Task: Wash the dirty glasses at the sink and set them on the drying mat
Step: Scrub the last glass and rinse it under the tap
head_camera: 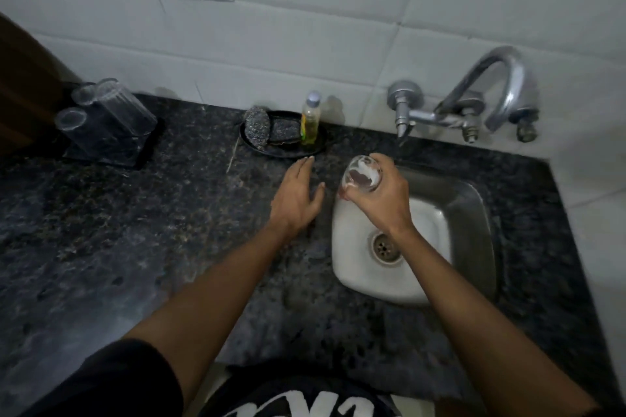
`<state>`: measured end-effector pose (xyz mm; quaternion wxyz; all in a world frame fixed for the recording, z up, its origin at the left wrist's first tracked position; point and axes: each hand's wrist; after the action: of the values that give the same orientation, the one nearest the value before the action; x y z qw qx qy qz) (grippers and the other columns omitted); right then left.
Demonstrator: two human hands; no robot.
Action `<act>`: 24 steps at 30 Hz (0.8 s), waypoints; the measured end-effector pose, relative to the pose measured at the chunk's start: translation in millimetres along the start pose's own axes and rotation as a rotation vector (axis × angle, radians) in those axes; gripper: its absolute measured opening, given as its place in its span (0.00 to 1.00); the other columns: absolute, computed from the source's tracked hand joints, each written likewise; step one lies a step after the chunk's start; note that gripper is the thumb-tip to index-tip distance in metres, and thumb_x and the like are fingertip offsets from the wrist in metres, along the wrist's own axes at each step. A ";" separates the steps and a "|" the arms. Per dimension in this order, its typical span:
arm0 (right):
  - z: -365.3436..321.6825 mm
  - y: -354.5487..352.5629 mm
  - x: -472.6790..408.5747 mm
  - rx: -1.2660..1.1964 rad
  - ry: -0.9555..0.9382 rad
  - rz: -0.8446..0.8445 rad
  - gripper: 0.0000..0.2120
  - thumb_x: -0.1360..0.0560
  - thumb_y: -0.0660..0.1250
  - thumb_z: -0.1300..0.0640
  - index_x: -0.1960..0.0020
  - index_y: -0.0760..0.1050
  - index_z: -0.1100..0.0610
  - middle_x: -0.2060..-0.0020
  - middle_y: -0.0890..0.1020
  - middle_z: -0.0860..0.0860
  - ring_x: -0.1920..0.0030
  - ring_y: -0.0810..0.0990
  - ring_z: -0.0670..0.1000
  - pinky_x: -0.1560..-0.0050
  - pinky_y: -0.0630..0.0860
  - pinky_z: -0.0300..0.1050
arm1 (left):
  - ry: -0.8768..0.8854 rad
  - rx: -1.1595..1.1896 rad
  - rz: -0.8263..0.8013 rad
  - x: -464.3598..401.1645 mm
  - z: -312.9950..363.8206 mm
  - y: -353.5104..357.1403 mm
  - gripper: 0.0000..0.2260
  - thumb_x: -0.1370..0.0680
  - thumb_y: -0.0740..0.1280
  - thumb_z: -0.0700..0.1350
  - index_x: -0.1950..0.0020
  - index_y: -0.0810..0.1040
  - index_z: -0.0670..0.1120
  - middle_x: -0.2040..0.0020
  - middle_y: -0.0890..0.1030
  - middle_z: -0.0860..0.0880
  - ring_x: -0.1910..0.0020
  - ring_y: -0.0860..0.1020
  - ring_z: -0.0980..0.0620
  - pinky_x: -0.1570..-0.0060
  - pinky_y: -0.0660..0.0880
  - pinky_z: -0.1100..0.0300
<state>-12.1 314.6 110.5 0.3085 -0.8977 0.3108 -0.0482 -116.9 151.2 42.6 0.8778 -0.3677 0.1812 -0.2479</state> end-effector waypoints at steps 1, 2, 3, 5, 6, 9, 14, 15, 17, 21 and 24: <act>7.5 -14.1 -0.3 -0.009 0.001 0.011 0.31 0.35 0.82 0.56 0.34 0.76 0.54 0.44 0.82 0.46 0.44 0.81 0.45 0.42 0.80 0.49 | 0.007 0.011 0.017 -7.0 17.8 8.0 0.28 0.17 0.66 0.48 0.21 0.68 0.36 0.23 0.72 0.36 0.22 0.69 0.38 0.22 0.64 0.49; 14.4 -28.0 -1.5 -0.012 -0.007 0.024 0.30 0.35 0.82 0.56 0.35 0.77 0.54 0.45 0.82 0.46 0.45 0.81 0.46 0.42 0.80 0.50 | 0.011 0.021 0.035 -13.9 34.7 15.1 0.27 0.17 0.67 0.47 0.21 0.69 0.36 0.24 0.72 0.36 0.23 0.69 0.39 0.22 0.65 0.49; 21.5 -41.9 -3.0 -0.014 -0.022 0.040 0.30 0.35 0.81 0.56 0.36 0.77 0.55 0.45 0.82 0.47 0.44 0.81 0.47 0.41 0.79 0.51 | 0.015 0.032 0.048 -20.5 51.2 21.5 0.27 0.17 0.67 0.47 0.22 0.69 0.36 0.24 0.73 0.36 0.23 0.70 0.39 0.23 0.65 0.50; 34.5 -68.4 -8.8 -0.006 -0.053 0.078 0.30 0.36 0.80 0.55 0.36 0.77 0.56 0.44 0.82 0.50 0.43 0.81 0.50 0.41 0.79 0.52 | 0.019 0.045 0.052 -35.2 81.6 34.9 0.27 0.17 0.68 0.48 0.22 0.69 0.35 0.24 0.73 0.36 0.23 0.70 0.39 0.23 0.65 0.50; 39.6 -80.8 -12.2 -0.002 -0.067 0.093 0.30 0.37 0.80 0.55 0.37 0.78 0.56 0.44 0.82 0.50 0.43 0.81 0.50 0.41 0.79 0.52 | 0.019 0.049 0.046 -43.2 95.1 41.3 0.28 0.17 0.67 0.49 0.21 0.68 0.35 0.24 0.73 0.36 0.23 0.70 0.38 0.23 0.65 0.50; 54.2 -114.8 -23.0 0.016 -0.102 0.128 0.29 0.37 0.80 0.51 0.38 0.78 0.54 0.45 0.82 0.49 0.44 0.82 0.50 0.43 0.80 0.52 | -0.044 0.100 0.051 -64.4 131.7 58.6 0.29 0.16 0.68 0.51 0.21 0.67 0.34 0.24 0.73 0.34 0.24 0.71 0.37 0.25 0.66 0.50; 62.3 -155.3 -38.3 0.033 -0.142 0.135 0.31 0.36 0.81 0.50 0.35 0.78 0.54 0.43 0.82 0.49 0.44 0.82 0.50 0.43 0.81 0.53 | -0.125 0.204 0.021 -100.1 171.6 76.1 0.21 0.16 0.68 0.51 0.29 0.74 0.38 0.42 0.84 0.39 0.43 0.82 0.38 0.51 0.72 0.56; 61.4 -160.7 -41.5 0.031 -0.145 0.128 0.31 0.36 0.80 0.49 0.35 0.78 0.53 0.44 0.82 0.49 0.45 0.82 0.50 0.44 0.81 0.53 | -0.155 0.221 0.051 -106.9 175.8 78.6 0.18 0.16 0.67 0.51 0.33 0.76 0.38 0.46 0.84 0.39 0.47 0.82 0.38 0.55 0.70 0.56; 58.1 -167.9 -47.1 0.043 -0.153 0.115 0.29 0.37 0.80 0.47 0.38 0.79 0.53 0.47 0.82 0.48 0.48 0.82 0.49 0.48 0.81 0.53 | -0.237 0.234 0.131 -118.0 180.9 82.4 0.15 0.15 0.65 0.49 0.40 0.78 0.36 0.48 0.84 0.38 0.48 0.82 0.37 0.58 0.66 0.57; 50.1 -169.9 -55.7 0.059 -0.154 0.079 0.28 0.36 0.79 0.44 0.40 0.78 0.51 0.48 0.83 0.46 0.49 0.82 0.48 0.49 0.82 0.53 | -0.358 0.379 0.180 -121.9 180.7 91.3 0.13 0.15 0.64 0.44 0.47 0.80 0.35 0.57 0.83 0.41 0.56 0.82 0.41 0.60 0.72 0.50; 44.1 -166.7 -59.6 0.036 -0.159 0.063 0.29 0.36 0.80 0.44 0.38 0.77 0.48 0.46 0.83 0.45 0.47 0.83 0.47 0.47 0.82 0.52 | -0.477 0.790 0.177 -123.1 170.4 95.7 0.13 0.16 0.65 0.43 0.46 0.81 0.33 0.59 0.82 0.41 0.59 0.82 0.45 0.51 0.82 0.36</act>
<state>40.4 475.5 178.6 0.3496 -0.8828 0.3125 0.0275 -102.6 373.9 102.1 0.9854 -0.0354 -0.1031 -0.1307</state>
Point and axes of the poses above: each hand's wrist, its own x-axis away from the middle knuckle, its own y-axis out of the palm, z = x × y
